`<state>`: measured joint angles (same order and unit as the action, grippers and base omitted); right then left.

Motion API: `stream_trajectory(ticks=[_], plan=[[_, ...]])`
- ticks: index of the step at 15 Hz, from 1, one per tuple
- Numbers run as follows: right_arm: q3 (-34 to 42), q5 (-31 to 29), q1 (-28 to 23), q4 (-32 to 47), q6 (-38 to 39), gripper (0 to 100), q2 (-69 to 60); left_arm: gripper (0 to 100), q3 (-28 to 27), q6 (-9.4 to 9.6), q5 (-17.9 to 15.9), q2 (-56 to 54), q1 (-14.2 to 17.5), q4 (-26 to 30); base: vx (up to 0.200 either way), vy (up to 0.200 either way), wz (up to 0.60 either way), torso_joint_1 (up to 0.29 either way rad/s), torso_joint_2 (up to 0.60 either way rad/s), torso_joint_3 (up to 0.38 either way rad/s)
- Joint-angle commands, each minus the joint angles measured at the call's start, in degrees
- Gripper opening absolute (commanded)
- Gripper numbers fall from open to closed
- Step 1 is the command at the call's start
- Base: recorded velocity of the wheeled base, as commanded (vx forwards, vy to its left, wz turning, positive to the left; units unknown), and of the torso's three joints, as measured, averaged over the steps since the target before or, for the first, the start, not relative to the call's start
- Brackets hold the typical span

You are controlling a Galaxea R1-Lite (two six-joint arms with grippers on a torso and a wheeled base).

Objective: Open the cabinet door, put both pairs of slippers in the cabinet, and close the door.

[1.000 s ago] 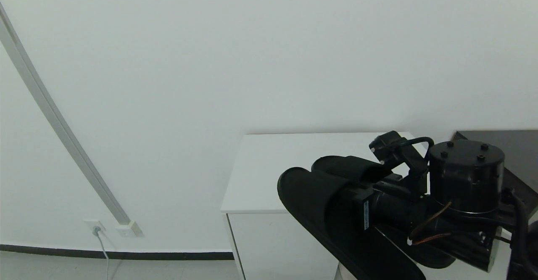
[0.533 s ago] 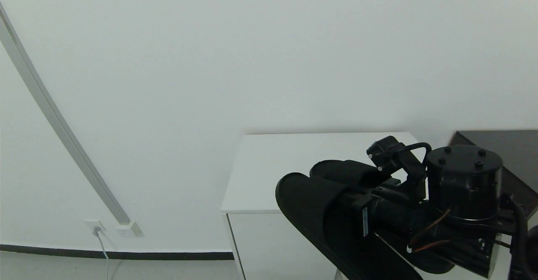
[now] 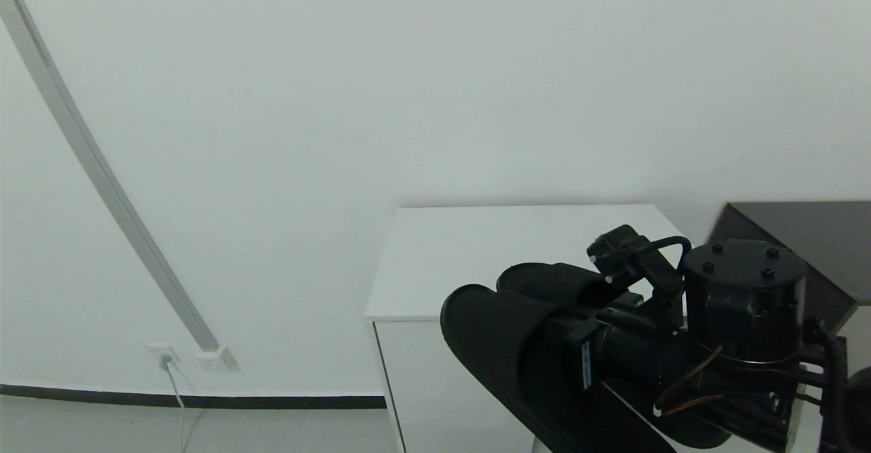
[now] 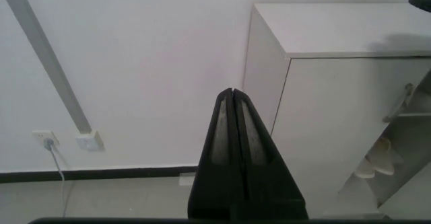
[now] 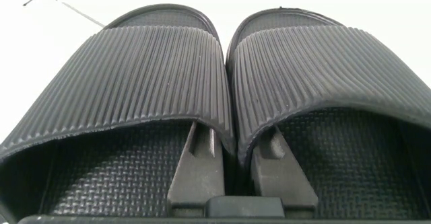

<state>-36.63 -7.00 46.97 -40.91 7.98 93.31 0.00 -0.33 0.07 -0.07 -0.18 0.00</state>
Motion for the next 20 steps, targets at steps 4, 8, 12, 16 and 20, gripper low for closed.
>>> stream_trajectory(ticks=[4,8,12,16,20], plan=[[-0.19,-0.03,0.14,0.04,0.01,0,0.74,0,0.0,-0.02,0.01,0.07,0.01,0.0,-0.15,0.0,0.0,-0.002,0.0,0.004],[0.16,-0.03,0.14,0.04,-0.43,0,0.38,0,0.0,-0.11,0.1,0.07,0.01,0.0,0.0,0.0,0.0,0.0,0.0,0.0],[0.25,-0.03,0.14,-0.92,-1.04,0,0.56,0,0.0,-0.11,0.01,0.07,0.01,0.0,0.0,0.0,0.0,0.0,0.0,0.0],[0.25,-0.03,0.49,-1.1,-1.22,0,0.65,0,0.0,-0.02,0.01,0.07,0.01,0.0,0.0,0.0,0.0,0.0,0.0,0.0],[0.16,-0.03,0.67,-1.1,-1.22,0,0.65,0,0.0,-0.02,0.01,0.07,0.01,0.0,0.0,-0.15,0.0,0.001,0.0,0.002]])
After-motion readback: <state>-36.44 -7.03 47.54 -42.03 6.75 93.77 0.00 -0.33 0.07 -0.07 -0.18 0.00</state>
